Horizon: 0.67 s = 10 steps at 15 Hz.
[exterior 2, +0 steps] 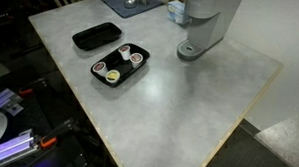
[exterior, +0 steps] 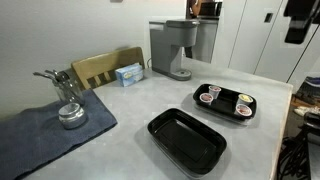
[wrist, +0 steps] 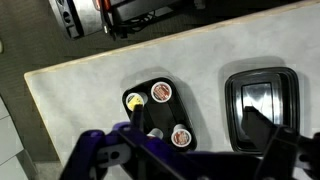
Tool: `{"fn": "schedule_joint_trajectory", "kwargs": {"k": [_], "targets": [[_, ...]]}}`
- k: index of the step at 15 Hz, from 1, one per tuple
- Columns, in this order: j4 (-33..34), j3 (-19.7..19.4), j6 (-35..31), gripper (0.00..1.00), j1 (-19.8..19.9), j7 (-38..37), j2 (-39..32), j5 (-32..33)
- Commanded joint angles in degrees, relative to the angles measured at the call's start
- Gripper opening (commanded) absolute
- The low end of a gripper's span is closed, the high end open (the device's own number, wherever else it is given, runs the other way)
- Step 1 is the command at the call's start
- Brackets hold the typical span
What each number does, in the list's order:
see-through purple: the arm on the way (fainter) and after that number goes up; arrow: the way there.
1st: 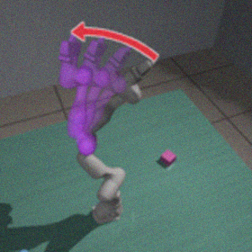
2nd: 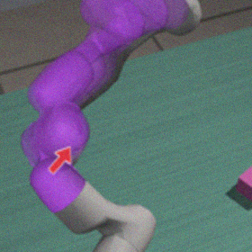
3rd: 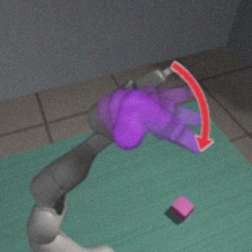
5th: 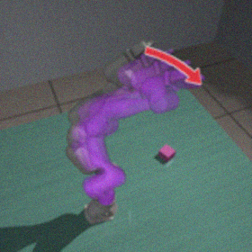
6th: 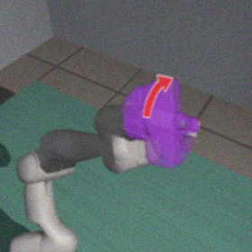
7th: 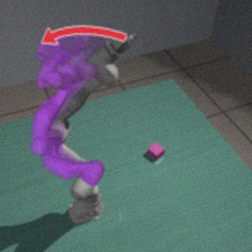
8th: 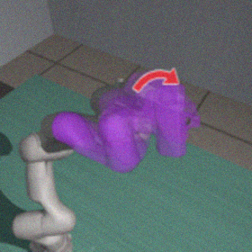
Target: Transfer the coffee pods from the box on the right to the box on the left
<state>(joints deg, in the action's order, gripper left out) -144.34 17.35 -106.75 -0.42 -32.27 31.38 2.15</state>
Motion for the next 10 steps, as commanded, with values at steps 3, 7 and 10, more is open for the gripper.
{"fn": "schedule_joint_trajectory", "kwargs": {"k": [3,7,10], "targets": [[1.6,-2.3,-2.2,1.00,0.5,-0.6,-6.1,2.1],[2.9,-3.7,-2.7,1.00,0.7,-0.3,-9.9,4.6],[5.0,-4.9,-2.3,1.00,0.3,1.6,-14.2,6.3]]}}
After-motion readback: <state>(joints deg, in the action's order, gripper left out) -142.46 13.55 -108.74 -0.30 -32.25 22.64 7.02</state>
